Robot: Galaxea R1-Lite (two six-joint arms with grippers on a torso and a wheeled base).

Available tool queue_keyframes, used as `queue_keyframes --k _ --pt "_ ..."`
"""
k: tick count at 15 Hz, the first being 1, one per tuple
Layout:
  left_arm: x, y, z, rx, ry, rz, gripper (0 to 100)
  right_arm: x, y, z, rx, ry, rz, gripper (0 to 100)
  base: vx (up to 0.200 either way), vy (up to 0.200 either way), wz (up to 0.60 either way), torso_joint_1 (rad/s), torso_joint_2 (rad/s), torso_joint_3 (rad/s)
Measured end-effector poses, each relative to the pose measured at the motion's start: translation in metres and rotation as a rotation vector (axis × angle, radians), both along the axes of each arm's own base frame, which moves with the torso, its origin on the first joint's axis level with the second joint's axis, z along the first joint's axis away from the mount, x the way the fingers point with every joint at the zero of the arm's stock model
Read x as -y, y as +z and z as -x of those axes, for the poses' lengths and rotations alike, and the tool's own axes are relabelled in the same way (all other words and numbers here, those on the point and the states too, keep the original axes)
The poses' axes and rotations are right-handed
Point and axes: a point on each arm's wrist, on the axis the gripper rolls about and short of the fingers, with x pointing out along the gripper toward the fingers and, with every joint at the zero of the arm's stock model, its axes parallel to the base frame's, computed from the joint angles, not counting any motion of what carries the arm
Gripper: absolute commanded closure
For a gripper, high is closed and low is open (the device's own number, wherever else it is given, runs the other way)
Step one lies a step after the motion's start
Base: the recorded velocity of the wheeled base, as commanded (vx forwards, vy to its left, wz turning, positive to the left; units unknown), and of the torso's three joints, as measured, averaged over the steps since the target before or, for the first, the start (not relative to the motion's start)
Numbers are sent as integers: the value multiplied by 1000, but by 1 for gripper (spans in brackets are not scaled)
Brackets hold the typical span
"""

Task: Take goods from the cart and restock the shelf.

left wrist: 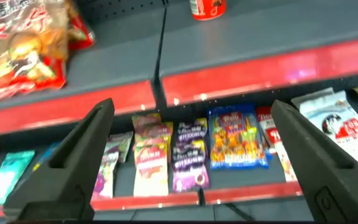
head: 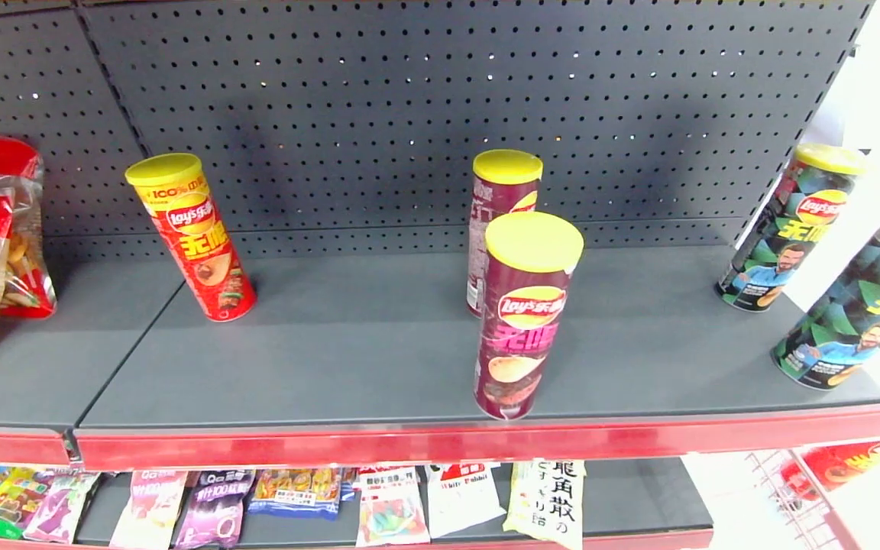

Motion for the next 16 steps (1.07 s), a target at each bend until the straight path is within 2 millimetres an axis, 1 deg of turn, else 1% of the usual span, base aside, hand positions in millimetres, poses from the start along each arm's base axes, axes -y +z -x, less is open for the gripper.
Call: queue_keyframes --k 2,11,16 --pt "0 0 0 2 -7 0 0 0 0 0 0 0 0 0 -200 0 0 5 5 2" --pt "0 -1 0 8 -4 10 0 0 0 0 0 -2 1 0 0 0 0 0 0 0" --pt "0 -2 0 9 1 46 0 0 0 0 0 -3 2 0 0 0 0 0 0 0"
